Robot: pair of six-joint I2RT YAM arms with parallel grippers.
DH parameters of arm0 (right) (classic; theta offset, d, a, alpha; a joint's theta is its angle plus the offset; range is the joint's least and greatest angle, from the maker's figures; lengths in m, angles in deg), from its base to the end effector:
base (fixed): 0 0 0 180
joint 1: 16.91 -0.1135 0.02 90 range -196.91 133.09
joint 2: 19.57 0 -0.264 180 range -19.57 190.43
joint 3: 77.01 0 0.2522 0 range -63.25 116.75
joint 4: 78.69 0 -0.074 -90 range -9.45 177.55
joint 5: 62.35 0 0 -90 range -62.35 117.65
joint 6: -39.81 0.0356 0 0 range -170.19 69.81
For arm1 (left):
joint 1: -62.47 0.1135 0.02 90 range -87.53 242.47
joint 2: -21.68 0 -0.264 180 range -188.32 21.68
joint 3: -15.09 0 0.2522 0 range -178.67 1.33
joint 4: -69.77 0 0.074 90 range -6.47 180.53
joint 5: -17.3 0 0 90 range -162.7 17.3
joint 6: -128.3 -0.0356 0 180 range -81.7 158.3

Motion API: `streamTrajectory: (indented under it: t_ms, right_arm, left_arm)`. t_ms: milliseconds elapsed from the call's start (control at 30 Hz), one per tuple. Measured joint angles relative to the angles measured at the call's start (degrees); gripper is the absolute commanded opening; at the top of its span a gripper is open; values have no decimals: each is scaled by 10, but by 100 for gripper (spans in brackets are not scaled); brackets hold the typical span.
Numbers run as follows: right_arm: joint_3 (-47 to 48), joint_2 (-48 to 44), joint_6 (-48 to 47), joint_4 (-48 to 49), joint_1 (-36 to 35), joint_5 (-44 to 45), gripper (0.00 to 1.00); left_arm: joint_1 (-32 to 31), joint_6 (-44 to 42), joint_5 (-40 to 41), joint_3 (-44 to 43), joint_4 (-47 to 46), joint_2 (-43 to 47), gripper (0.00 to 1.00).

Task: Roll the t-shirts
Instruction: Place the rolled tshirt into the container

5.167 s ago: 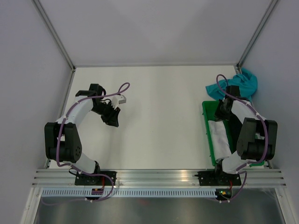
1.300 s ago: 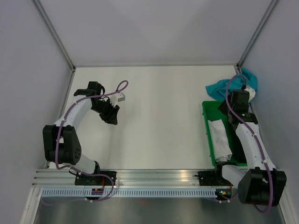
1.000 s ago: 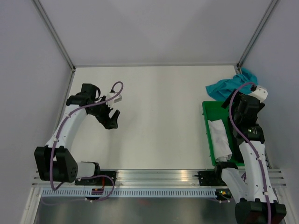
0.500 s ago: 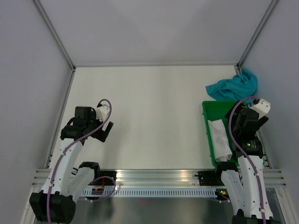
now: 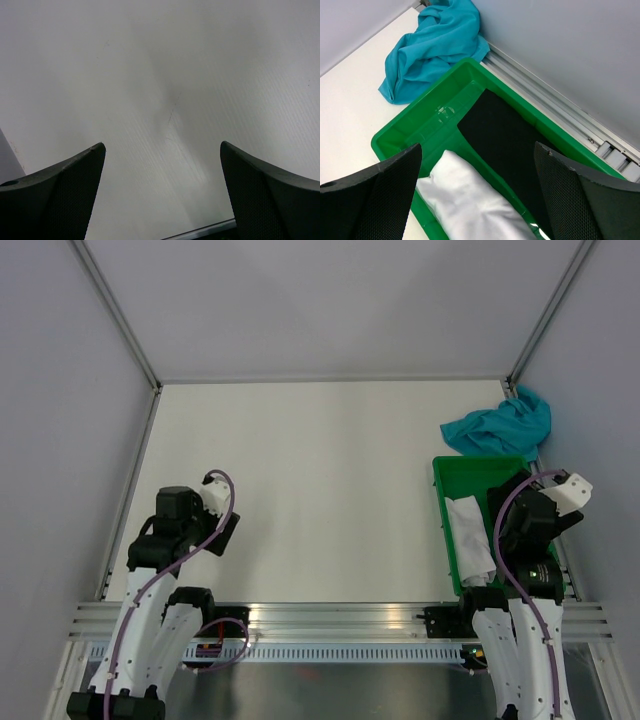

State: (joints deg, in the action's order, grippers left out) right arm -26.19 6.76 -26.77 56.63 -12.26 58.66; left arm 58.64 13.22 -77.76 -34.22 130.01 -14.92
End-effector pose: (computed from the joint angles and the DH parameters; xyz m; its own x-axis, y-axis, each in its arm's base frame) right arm 0.1091 -0.0273 0.2991 -0.0965 0.3496 -0.9319 0.6427 0.7368 0.2099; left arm 0.1275 -0.0117 0.2456 -0.6132 0.4642 -0.6391 0.4261 0.8757 0.2273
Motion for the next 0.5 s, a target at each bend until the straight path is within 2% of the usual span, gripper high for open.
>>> streamTrajectory:
  t_ms: [500]
  right_arm:
    - [-2,-16,17,-9,-25,40,98]
  left_arm:
    - [0,0,0,3,-3,-15,100]
